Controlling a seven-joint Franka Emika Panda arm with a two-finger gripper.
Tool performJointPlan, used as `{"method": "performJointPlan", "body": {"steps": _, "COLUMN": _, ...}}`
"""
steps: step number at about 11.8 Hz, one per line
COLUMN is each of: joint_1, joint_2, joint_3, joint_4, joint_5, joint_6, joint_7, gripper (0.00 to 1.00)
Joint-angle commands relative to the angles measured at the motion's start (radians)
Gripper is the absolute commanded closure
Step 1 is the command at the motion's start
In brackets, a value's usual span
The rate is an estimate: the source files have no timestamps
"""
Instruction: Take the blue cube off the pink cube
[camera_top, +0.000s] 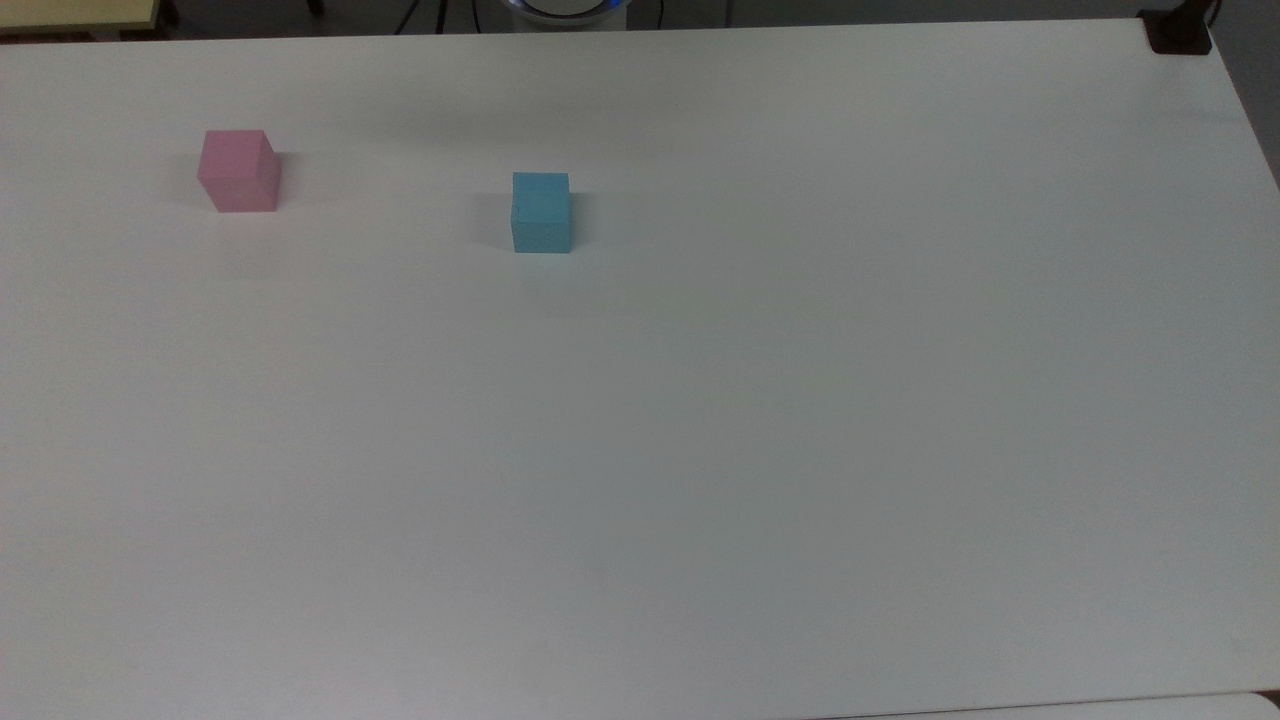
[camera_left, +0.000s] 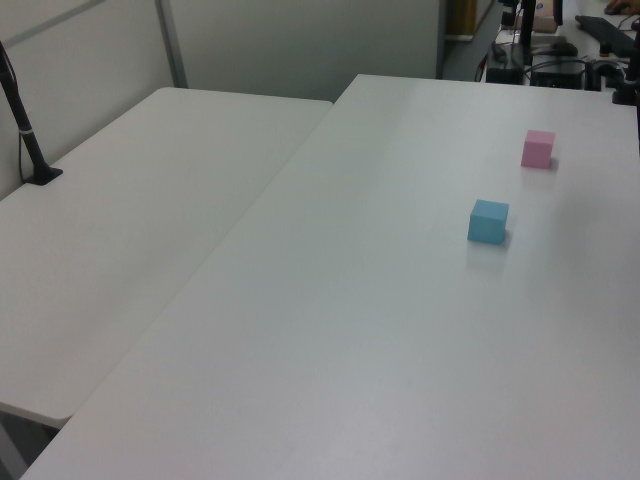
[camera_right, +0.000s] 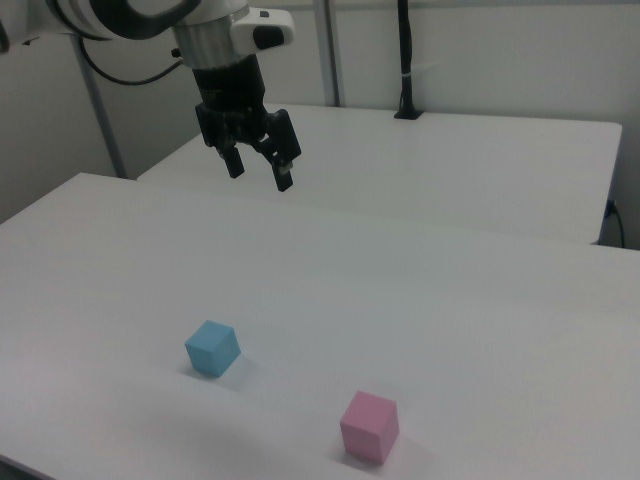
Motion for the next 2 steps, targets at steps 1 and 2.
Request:
{"method": "performJointPlan", "body": {"steps": 1, "joint_1": 0.021, "joint_2": -0.001, "joint_3": -0.017, "joint_4": 0.001, "joint_5": 0.015, "joint_6": 0.005, "joint_7": -0.029, "gripper": 0.00}}
{"method": "performJointPlan", "body": {"steps": 2, "joint_1": 0.021, "joint_2": -0.001, "joint_3": -0.017, "joint_4": 0.001, "joint_5": 0.015, "joint_6": 0.005, "joint_7": -0.028, "gripper": 0.00}}
